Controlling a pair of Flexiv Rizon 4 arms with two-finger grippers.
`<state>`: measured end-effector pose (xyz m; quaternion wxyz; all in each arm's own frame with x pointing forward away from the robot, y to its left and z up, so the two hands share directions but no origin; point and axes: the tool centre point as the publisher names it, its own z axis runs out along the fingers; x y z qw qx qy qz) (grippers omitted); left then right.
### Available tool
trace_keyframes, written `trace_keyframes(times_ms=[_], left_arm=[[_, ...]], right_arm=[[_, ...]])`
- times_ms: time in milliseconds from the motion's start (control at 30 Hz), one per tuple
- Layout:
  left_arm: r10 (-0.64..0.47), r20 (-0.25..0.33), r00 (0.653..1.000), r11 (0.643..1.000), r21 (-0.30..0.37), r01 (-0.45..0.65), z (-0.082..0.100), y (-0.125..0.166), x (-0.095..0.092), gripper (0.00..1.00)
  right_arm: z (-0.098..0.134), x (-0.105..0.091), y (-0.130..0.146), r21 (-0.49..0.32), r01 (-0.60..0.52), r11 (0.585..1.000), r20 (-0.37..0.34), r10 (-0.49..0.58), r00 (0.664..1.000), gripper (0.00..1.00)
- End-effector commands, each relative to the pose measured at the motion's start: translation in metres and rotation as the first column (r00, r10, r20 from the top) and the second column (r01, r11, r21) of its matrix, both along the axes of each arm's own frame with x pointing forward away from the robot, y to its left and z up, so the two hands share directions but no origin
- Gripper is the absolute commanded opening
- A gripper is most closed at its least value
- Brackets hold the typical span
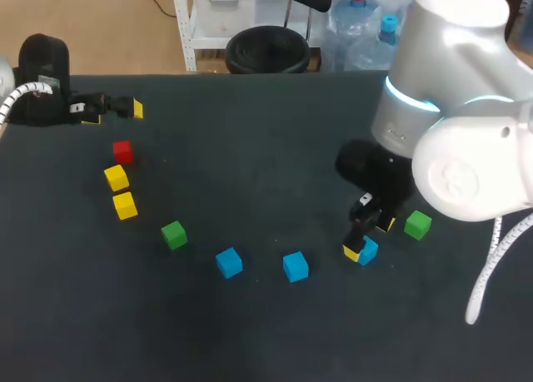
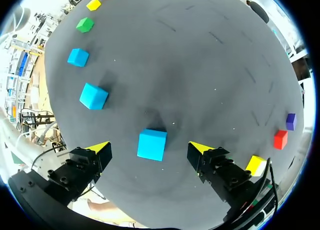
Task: Place the blue cubes, place green cubes on the blue cubes, place the yellow cubes on the green cubes, then place the red cubes on the yellow cubes, and place purple cube on the red cubes.
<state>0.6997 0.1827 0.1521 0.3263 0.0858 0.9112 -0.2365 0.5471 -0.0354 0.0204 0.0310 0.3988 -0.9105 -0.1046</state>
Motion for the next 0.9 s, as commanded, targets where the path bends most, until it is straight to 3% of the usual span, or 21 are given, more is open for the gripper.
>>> trace_keyframes(times_ms=[33,467,667,900], left_arm=[[-0.006,0.007,1.0,1.0,-0.01,0.006,-0.002,0.002,0.0,1.0],[-0.006,0.007,1.0,1.0,-0.01,0.006,-0.002,0.002,0.0,1.0],[-0.006,0.007,1.0,1.0,-0.01,0.006,-0.002,0.002,0.0,1.0],[-0.006,0.007,1.0,1.0,-0.01,0.006,-0.002,0.002,0.0,1.0]], right_arm=[[0.005,0.001,-0.001,0.002,0.01,1.0,0.006,-0.01,1.0,1.0],[0.005,0.001,-0.001,0.002,0.01,1.0,0.006,-0.01,1.0,1.0],[0.007,-0.006,0.019,-0.08,-0.026,0.996,0.009,0.026,1.0,1.0],[0.009,-0.02,0.019,-0.178,-0.008,0.984,0.054,0.018,0.998,1.0]])
